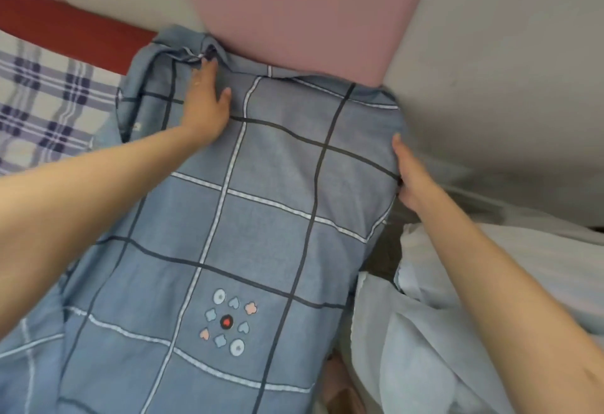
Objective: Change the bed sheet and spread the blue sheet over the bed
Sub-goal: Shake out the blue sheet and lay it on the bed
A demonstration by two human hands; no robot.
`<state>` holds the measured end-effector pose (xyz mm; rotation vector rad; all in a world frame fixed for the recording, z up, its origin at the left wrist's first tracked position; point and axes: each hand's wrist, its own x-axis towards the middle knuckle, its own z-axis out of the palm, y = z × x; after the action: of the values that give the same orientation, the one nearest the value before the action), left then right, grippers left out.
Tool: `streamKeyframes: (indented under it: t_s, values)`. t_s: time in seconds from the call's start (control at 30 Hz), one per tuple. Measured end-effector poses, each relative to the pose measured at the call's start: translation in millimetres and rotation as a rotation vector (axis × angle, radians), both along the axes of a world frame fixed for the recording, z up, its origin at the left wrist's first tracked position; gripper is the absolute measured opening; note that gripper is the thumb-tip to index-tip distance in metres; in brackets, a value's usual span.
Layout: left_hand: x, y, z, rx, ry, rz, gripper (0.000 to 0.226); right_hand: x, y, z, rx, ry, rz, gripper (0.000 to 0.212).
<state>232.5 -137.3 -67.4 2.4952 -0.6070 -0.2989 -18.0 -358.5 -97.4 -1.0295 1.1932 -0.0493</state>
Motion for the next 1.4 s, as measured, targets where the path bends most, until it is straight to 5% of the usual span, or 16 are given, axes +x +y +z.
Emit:
streamKeyframes:
  t_s: [0.07,0.17,0.23,0.37,0.47,0.57,0.67,0.7,0.8,0.9,0.97,1.03,1.1,1.17,1.23,1.4]
  values:
    - [-35,6,-6,-0.007,-0.05,-0.076,0.057,-12,13,-5,0.052,0.008,0.056,0.04]
    - [-92,11,-14,0.165,0.034,-0.221,0.067,-27,24,-6,-0.33,0.135,-0.156,0.022]
    - [-116,14,-20,0.318,0.121,-0.243,0.075,-32,32,8,-0.413,0.024,-0.195,0.014]
    - [-117,13,-20,0.383,0.182,-0.272,0.077,-26,37,41,-0.029,-0.346,-0.051,0.02]
    - [-114,10,-20,0.414,0.203,-0.273,0.078,-22,26,51,0.112,-0.417,-0.08,0.028]
    - [-113,12,-20,0.414,0.205,-0.28,0.078,-20,8,48,-0.176,-0.244,-0.134,0.032]
    - [-112,11,-23,0.44,0.217,-0.292,0.078,-25,-20,33,-0.701,0.082,0.087,0.018]
    - [-112,10,-25,0.454,0.217,-0.297,0.078,-28,-32,23,-0.817,0.24,0.166,0.031]
    - [-114,8,-23,0.482,0.205,-0.296,0.077,-46,-40,13,-0.728,0.716,0.223,0.085]
    - [-131,6,-18,0.402,0.162,-0.194,0.07,-66,-3,20,-0.888,0.5,0.28,0.078]
    - [-158,8,-18,0.324,0.092,-0.125,0.059,-84,43,21,-0.954,0.201,0.483,0.069]
    - [-201,20,-23,0.29,0.012,-0.202,0.053,-113,89,20,-1.007,0.147,1.083,0.069]
    - [-247,42,-30,0.339,-0.091,-0.471,0.056,-149,114,17,-0.868,0.352,1.642,0.074]
    - [-284,69,-37,0.45,-0.174,-0.737,0.062,-176,115,6,-0.754,0.685,1.948,0.068]
    - [-306,92,-37,0.536,-0.159,-0.832,0.07,-185,113,-1,-0.8,0.911,2.154,0.062]
    - [-315,100,-23,0.652,-0.029,-0.755,0.076,-188,120,-11,-0.915,1.017,2.294,0.062]
